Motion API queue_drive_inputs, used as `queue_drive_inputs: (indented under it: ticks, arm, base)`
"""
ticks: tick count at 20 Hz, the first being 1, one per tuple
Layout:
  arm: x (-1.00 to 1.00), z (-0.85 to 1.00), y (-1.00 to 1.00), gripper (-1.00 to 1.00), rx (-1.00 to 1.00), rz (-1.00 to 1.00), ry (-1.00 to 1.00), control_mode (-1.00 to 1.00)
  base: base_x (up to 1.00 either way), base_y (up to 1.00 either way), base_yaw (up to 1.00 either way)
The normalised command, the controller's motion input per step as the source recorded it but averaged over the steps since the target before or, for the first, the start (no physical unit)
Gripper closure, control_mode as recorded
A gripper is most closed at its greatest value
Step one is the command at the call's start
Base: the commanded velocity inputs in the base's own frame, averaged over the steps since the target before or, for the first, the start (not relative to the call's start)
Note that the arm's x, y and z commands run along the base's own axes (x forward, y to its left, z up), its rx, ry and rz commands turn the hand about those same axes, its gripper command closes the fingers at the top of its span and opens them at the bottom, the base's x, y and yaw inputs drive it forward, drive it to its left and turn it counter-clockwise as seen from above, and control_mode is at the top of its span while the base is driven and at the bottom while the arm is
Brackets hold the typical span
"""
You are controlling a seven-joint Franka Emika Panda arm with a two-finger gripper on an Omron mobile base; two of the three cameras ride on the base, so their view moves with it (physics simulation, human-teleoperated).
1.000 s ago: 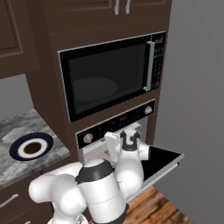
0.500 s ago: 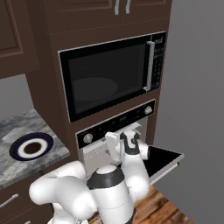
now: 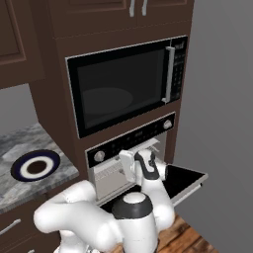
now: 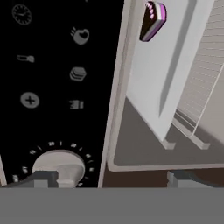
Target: Take the baked cake out of the oven and place it on the plate for cooling. Then close the oven door.
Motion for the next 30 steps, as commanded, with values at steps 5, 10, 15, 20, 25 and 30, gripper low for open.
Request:
queue_drive_inputs:
  ticks: [5,10,15,20,25,30]
  arm:
    - [0.20,-0.23,0.00,-1.00,0.00,0.00,0.00,-1.00]
    - [0.18,-0.15,0.00,-1.00,0.00,0.00,0.00,-1.00]
    - [0.21,-0.16,0.01,-1.00,0.00,0.00,0.00,-1.00]
    - [0.25,-0.15,0.04,-1.00,0.00,0.00,0.00,-1.00]
    - [0.26,-0.16,0.13,-1.00,0.00,0.00,0.00,-1.00]
    - [0.23,-0.23,0.12,-1.00,0.00,0.00,0.00,-1.00]
  base:
    - [0.00,0.00,0.00]
    - [0.00,0.00,0.00]
    - [0.00,0.00,0.00]
    - [0.00,0.00,0.00]
    - [0.00,0.00,0.00]
    - [0.00,0.00,0.00]
